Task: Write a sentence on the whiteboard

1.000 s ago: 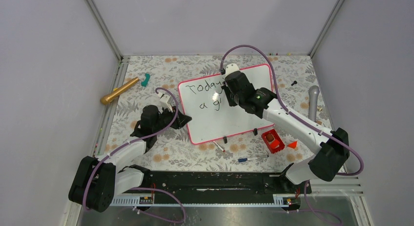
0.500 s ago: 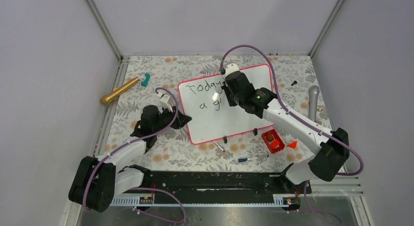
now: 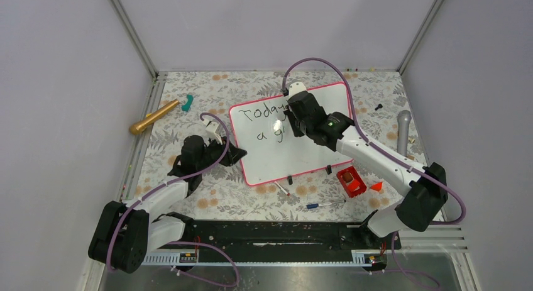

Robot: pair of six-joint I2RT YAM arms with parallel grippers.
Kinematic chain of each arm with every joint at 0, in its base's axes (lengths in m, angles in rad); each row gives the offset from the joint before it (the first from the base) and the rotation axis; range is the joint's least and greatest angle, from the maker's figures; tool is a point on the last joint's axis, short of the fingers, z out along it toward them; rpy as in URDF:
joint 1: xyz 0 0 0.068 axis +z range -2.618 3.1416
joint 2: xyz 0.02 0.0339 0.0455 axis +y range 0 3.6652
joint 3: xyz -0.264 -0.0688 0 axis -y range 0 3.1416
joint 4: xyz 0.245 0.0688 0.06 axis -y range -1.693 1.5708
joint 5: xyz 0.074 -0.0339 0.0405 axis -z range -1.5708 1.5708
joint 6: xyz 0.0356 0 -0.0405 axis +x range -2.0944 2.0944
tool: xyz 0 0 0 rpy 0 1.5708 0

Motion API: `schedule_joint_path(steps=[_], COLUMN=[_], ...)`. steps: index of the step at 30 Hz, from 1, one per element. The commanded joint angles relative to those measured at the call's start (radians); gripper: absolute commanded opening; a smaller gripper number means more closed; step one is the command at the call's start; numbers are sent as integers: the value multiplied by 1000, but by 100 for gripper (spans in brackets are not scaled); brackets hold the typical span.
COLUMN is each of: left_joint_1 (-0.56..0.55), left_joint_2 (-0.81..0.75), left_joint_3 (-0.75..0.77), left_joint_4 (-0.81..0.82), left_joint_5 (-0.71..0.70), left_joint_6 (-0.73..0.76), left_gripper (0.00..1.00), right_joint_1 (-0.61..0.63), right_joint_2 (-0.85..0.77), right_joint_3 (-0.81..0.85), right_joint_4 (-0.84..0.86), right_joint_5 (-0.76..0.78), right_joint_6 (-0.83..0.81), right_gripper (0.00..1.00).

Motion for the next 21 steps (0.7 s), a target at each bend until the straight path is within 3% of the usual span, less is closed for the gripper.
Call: schedule_joint_path(steps=[1,21], left_joint_1=[1,1], left_joint_2=[-6,-4], left_joint_3=[14,15], left_joint_4=[18,18], left_joint_5=[-51,-50], left_joint_6=[56,56], left_gripper=[13,13], right_joint_1=[-9,-9], right_joint_2=[12,-16], right_joint_3=[43,2], right_joint_4=[17,-33], right_joint_5=[-5,-74], right_joint_6=[-8,-6], right_gripper=[0,0])
